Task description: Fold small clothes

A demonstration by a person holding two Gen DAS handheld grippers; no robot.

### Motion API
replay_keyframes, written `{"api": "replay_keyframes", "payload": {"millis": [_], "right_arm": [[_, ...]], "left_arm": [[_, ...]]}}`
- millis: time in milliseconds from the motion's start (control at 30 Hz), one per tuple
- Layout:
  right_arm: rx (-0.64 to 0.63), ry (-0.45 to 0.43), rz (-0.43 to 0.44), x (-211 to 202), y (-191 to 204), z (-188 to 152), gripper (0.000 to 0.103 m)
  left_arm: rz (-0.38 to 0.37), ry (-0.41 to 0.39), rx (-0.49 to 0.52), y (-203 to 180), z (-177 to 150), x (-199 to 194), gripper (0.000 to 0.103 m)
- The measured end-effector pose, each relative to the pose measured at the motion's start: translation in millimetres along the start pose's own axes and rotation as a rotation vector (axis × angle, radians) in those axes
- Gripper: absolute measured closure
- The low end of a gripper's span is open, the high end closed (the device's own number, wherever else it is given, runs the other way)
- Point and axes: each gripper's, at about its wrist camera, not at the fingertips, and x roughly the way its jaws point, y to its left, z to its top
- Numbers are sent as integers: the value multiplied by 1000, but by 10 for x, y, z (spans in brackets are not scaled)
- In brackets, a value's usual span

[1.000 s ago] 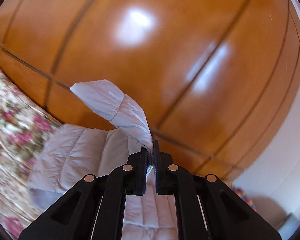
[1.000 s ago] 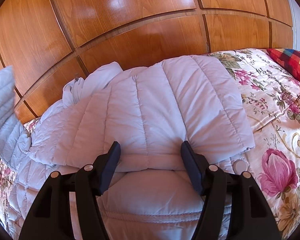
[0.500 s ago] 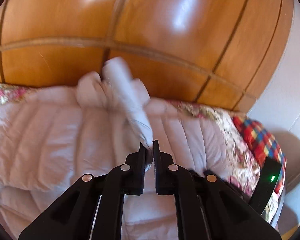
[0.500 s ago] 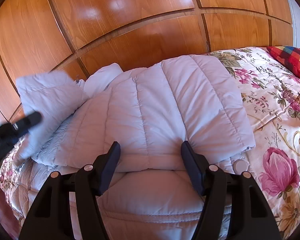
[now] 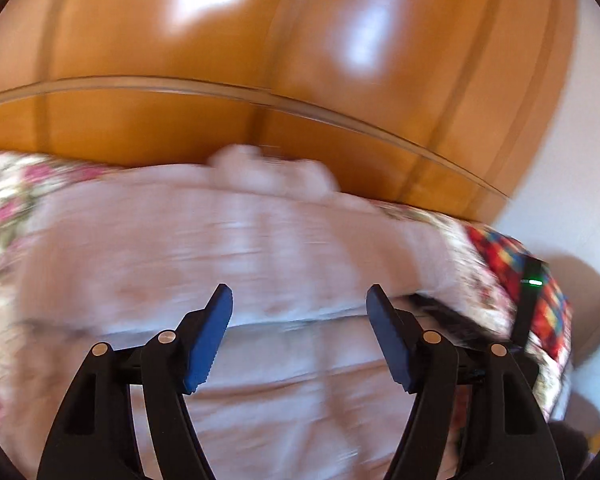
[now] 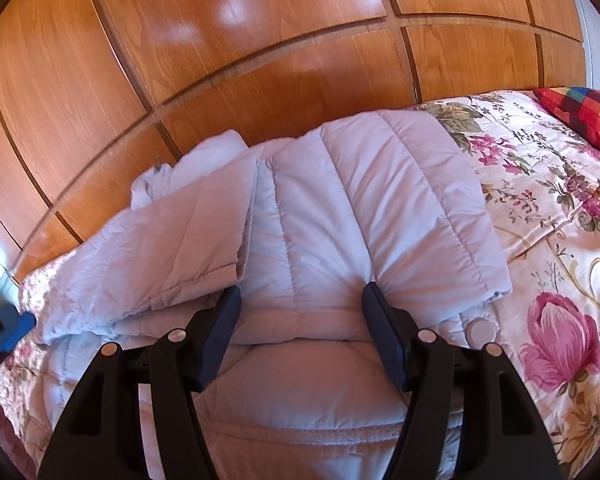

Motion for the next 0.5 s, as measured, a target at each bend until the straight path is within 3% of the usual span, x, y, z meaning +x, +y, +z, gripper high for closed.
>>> {"api": "replay_keyframes", "payload": {"millis": [200, 300, 367, 433, 500], "right_arm": [[41, -73, 168, -295, -2, 106, 40], [29, -5, 234, -224, 176, 234, 28], [55, 91, 230, -33, 266, 305, 28], [107, 160, 199, 173, 320, 350, 41], [152, 174, 175, 262, 342, 383, 69]], "left_arm": [[233, -16, -156, 955, -247, -489, 42], [294, 9, -202, 1285, -306, -560, 42], [308, 51, -244, 1425, -310, -465, 42], [305, 112, -267, 1509, -292, -313, 42], [286, 135, -270, 1502, -237, -183, 42]]}}
